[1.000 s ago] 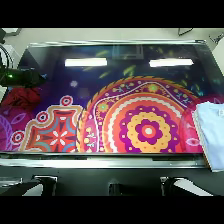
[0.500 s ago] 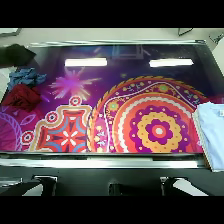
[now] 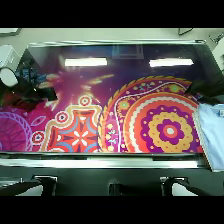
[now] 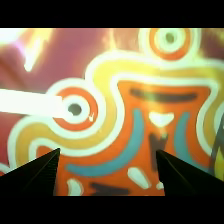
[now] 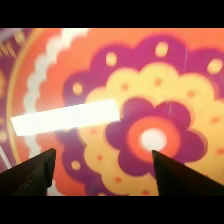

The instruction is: Fold the clothes and pants, and hang the long-sleeved shirts on hangers.

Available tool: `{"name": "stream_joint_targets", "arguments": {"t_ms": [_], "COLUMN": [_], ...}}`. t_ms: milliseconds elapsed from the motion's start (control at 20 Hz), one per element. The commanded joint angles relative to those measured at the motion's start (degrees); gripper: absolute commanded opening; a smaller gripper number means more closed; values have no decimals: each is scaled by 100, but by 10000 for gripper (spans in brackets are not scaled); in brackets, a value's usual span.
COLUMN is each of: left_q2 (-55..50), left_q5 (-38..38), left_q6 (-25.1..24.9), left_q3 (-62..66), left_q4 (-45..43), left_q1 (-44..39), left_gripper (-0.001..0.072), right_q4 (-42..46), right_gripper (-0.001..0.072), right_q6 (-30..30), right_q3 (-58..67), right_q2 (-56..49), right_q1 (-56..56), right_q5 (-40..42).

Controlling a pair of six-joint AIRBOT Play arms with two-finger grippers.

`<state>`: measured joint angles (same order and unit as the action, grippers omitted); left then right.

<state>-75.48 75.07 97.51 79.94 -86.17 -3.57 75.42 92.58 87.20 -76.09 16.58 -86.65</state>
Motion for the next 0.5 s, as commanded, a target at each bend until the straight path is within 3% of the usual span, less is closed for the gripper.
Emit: {"name": "stream_joint_targets", "arguments": {"t_ms": [0,450], "left_q2": [616,656], "left_q5": [-693,-721], "left_q6": [39,24], "left_q3": [-1049,-1056], "left_q4": [-72,-81], "left_q1": [-90,-111], "left_gripper": [683,684], "right_q4": [656,634], "right_gripper": [669,668], "right_q6": [146,125], "right_q3": [-769,-763], "right_q2": [107,109], "right_q1": [-660,-649], "right_q5": [17,15]}}
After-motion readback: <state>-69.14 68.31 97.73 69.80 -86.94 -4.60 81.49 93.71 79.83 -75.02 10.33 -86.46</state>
